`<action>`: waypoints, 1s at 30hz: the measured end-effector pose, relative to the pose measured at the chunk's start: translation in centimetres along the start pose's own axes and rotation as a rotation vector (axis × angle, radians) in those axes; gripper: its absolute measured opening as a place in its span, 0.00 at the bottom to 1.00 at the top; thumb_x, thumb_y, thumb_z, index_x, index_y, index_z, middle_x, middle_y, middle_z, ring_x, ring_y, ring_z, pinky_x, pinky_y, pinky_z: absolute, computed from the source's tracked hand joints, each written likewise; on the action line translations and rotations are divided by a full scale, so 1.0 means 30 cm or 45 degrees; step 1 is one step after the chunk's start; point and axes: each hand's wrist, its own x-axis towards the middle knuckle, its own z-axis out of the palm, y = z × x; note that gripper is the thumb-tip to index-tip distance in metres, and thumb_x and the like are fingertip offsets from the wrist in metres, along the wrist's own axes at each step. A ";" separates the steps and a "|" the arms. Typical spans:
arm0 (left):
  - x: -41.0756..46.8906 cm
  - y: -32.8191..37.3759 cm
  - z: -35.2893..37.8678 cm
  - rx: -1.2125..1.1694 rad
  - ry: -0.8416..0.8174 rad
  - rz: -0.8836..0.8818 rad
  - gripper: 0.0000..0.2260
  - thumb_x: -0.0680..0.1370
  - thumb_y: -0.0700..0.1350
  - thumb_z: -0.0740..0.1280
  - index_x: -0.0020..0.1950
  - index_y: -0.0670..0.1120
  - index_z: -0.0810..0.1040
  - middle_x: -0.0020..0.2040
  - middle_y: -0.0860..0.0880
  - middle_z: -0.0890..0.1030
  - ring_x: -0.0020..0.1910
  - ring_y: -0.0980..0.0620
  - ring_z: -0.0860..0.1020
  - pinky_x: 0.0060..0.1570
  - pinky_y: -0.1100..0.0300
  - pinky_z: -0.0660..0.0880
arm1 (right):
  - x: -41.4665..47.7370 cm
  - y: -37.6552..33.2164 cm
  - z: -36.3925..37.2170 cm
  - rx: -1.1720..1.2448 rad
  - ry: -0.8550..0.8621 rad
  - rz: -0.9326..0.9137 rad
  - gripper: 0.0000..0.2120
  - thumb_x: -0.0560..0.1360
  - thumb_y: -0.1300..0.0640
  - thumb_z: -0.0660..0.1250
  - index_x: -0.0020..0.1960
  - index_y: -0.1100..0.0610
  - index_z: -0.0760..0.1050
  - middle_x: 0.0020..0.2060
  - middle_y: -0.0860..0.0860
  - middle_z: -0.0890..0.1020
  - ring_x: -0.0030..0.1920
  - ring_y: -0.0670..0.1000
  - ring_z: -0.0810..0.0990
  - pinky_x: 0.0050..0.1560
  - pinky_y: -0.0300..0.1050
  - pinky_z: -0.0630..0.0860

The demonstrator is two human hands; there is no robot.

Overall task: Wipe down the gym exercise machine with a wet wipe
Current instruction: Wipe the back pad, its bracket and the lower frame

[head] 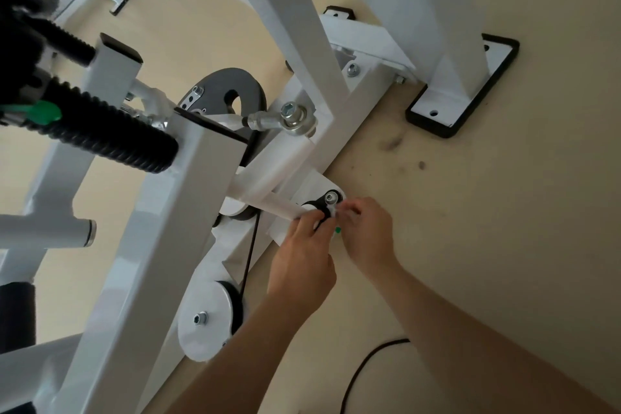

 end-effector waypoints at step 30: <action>-0.119 -0.050 -0.616 1.084 0.243 0.724 0.08 0.72 0.38 0.58 0.40 0.45 0.76 0.42 0.45 0.74 0.41 0.46 0.72 0.31 0.55 0.67 | -0.104 -0.423 -0.053 -0.196 0.172 -1.043 0.05 0.74 0.61 0.68 0.47 0.60 0.83 0.38 0.53 0.78 0.35 0.52 0.77 0.37 0.45 0.77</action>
